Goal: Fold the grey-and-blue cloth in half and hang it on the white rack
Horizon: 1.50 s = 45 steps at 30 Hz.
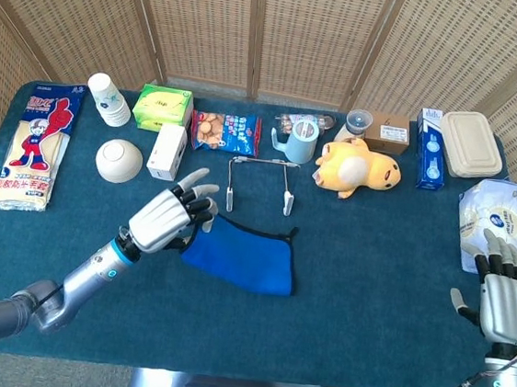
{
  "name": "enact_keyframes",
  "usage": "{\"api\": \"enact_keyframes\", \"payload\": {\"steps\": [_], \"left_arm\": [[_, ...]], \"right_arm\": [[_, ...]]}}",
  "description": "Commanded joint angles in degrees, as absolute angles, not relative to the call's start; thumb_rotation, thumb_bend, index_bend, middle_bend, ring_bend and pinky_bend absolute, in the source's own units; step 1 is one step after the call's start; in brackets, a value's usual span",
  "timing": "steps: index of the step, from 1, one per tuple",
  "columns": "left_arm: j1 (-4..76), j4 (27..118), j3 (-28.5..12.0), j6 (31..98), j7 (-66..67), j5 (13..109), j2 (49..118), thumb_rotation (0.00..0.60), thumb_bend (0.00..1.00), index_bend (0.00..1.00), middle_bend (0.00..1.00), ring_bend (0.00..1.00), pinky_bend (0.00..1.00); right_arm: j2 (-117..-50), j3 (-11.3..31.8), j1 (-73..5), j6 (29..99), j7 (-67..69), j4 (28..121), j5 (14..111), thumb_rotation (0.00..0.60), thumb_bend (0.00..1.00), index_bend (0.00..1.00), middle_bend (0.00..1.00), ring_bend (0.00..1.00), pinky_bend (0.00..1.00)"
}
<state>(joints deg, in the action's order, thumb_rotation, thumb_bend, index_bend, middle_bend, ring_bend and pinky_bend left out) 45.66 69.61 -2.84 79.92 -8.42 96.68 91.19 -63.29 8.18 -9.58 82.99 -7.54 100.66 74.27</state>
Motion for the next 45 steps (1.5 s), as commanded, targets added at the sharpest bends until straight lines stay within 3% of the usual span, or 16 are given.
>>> {"api": "enact_keyframes", "payload": {"steps": [1, 16, 21, 26, 45], "left_arm": [[48.01, 79.13, -8.25, 76.41, -1.49, 92.85, 86.74, 0.6, 0.5, 0.77, 0.45, 0.23, 0.05], [51.31, 92.9, -18.42, 69.22, 11.85, 79.35, 84.26, 0.6, 0.51, 0.77, 0.45, 0.22, 0.04], [54.7, 96.08, -24.85, 66.89, 16.12, 71.73, 84.46, 0.6, 0.51, 0.77, 0.45, 0.22, 0.03], [57.6, 97.89, -28.56, 66.06, 22.57, 64.97, 84.44, 0.6, 0.52, 0.77, 0.45, 0.22, 0.02], [65.26, 90.72, -31.99, 67.36, 31.57, 51.23, 88.54, 0.6, 0.53, 0.78, 0.45, 0.22, 0.0]], "right_arm": [[-63.51, 8.06, -9.0, 83.09, -5.74, 99.34, 74.71, 0.6, 0.26, 0.22, 0.05, 0.0, 0.0], [-64.25, 7.91, -7.79, 82.94, -0.48, 95.36, 75.63, 0.6, 0.26, 0.22, 0.05, 0.0, 0.0], [-64.93, 7.82, -7.46, 82.35, 1.7, 93.6, 75.58, 0.6, 0.26, 0.22, 0.05, 0.0, 0.0], [-65.33, 7.74, -7.11, 82.17, 3.24, 92.43, 75.82, 0.6, 0.26, 0.22, 0.05, 0.0, 0.0], [-65.68, 7.53, -5.52, 82.14, 6.56, 90.35, 76.11, 0.6, 0.26, 0.22, 0.05, 0.0, 0.0]]}}
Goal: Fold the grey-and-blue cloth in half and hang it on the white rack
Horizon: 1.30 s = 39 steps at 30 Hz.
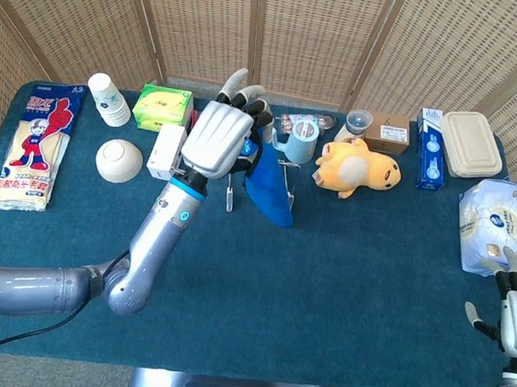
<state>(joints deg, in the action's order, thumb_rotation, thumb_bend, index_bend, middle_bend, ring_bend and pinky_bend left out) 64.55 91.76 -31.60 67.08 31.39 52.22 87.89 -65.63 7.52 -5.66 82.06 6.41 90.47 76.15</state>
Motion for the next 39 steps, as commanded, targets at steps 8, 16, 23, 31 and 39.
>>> {"api": "enact_keyframes", "payload": {"steps": [8, 16, 23, 31, 39], "left_arm": [[66.3, 89.48, -33.64, 68.02, 31.63, 45.46, 89.09, 0.6, 0.53, 0.78, 0.45, 0.22, 0.0], [68.8, 84.83, -34.01, 68.29, 32.53, 43.25, 90.78, 0.6, 0.54, 0.78, 0.44, 0.21, 0.0], [70.82, 79.11, -33.49, 67.69, 32.87, 42.01, 93.16, 0.6, 0.54, 0.78, 0.44, 0.21, 0.0], [72.46, 72.11, -32.55, 66.88, 34.03, 40.14, 95.9, 0.6, 0.54, 0.78, 0.44, 0.21, 0.0], [74.92, 62.62, -32.64, 63.98, 32.26, 40.05, 99.23, 0.6, 0.54, 0.78, 0.44, 0.21, 0.0]], "right_arm": [[-65.65, 7.58, -5.29, 81.76, 7.06, 90.09, 76.2, 0.6, 0.26, 0.22, 0.05, 0.0, 0.0], [-65.95, 7.43, -4.94, 81.61, 7.12, 89.93, 76.17, 0.6, 0.26, 0.22, 0.05, 0.0, 0.0], [-65.63, 7.48, -4.21, 82.1, 7.26, 90.01, 75.79, 0.6, 0.26, 0.22, 0.05, 0.0, 0.0], [-65.34, 7.41, -3.42, 82.34, 7.53, 90.03, 75.35, 0.6, 0.26, 0.22, 0.05, 0.0, 0.0], [-65.13, 7.41, -2.89, 82.72, 7.3, 90.4, 75.28, 0.6, 0.26, 0.22, 0.05, 0.0, 0.0]]}}
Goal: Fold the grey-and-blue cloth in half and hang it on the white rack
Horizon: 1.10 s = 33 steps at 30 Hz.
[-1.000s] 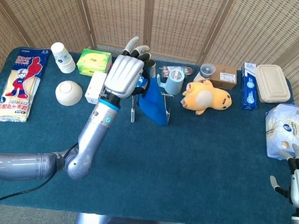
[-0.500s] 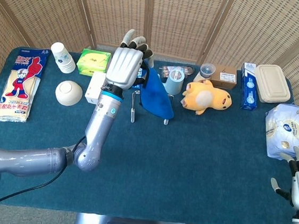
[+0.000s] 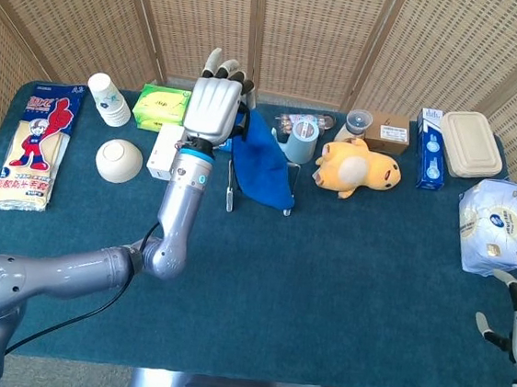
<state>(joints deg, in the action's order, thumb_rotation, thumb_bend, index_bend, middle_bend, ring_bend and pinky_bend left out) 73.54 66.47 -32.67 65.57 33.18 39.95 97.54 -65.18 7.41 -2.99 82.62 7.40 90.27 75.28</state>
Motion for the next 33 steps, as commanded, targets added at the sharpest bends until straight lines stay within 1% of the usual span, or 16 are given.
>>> {"api": "enact_keyframes", "payload": {"steps": [1, 15, 33], "left_arm": [[75.45, 60.95, -32.73, 63.32, 31.77, 40.11, 99.88, 0.6, 0.54, 0.78, 0.44, 0.21, 0.0], [82.53, 40.89, -32.87, 55.33, 24.21, 43.19, 109.17, 0.6, 0.54, 0.77, 0.44, 0.21, 0.0], [90.71, 17.4, -34.16, 45.45, 14.57, 46.52, 117.08, 0.6, 0.54, 0.77, 0.43, 0.21, 0.0]], "right_arm": [[-65.08, 7.4, -2.79, 82.79, 7.19, 90.54, 75.26, 0.6, 0.26, 0.22, 0.05, 0.0, 0.0], [-64.66, 7.66, -2.18, 82.7, 6.38, 91.33, 74.35, 0.6, 0.26, 0.21, 0.05, 0.0, 0.0], [-64.35, 8.55, -1.91, 82.38, 4.44, 92.39, 72.3, 0.6, 0.26, 0.21, 0.05, 0.0, 0.0]]}}
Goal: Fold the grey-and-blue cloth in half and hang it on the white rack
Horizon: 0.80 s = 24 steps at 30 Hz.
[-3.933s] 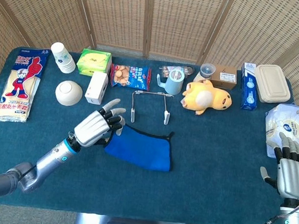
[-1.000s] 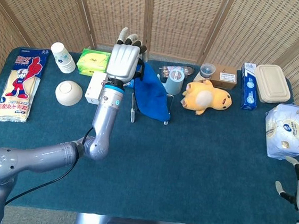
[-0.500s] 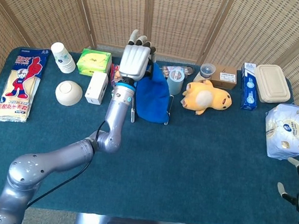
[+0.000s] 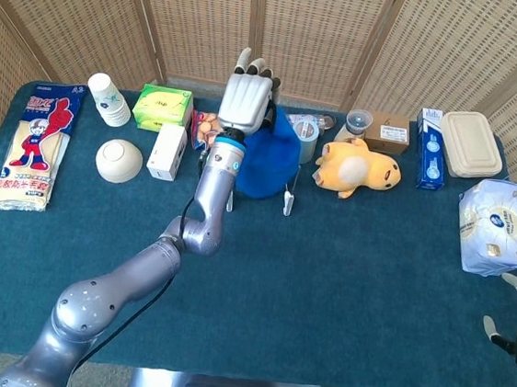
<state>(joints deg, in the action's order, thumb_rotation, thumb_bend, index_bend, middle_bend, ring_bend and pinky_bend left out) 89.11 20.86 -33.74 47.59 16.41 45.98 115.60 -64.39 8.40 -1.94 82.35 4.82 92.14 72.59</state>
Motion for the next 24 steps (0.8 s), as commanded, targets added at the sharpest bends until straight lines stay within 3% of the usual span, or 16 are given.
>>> {"api": "enact_keyframes", "payload": {"steps": [1, 21, 24], "left_arm": [[91.0, 16.47, -34.27, 44.97, 14.13, 46.58, 117.38, 0.6, 0.54, 0.77, 0.43, 0.21, 0.0], [92.02, 7.9, -34.55, 39.76, 12.86, 48.08, 121.0, 0.6, 0.54, 0.76, 0.42, 0.2, 0.0], [91.53, 7.66, -33.96, 38.9, 13.76, 48.81, 121.2, 0.6, 0.54, 0.67, 0.36, 0.14, 0.0]], "right_arm": [[-64.37, 8.63, -1.95, 82.33, 4.29, 92.46, 72.17, 0.6, 0.26, 0.21, 0.05, 0.0, 0.0], [-64.23, 9.29, -2.07, 81.76, 3.02, 92.95, 70.99, 0.6, 0.26, 0.21, 0.05, 0.0, 0.0], [-64.1, 9.3, -2.02, 81.82, 3.02, 93.12, 71.1, 0.6, 0.26, 0.21, 0.05, 0.0, 0.0]]}}
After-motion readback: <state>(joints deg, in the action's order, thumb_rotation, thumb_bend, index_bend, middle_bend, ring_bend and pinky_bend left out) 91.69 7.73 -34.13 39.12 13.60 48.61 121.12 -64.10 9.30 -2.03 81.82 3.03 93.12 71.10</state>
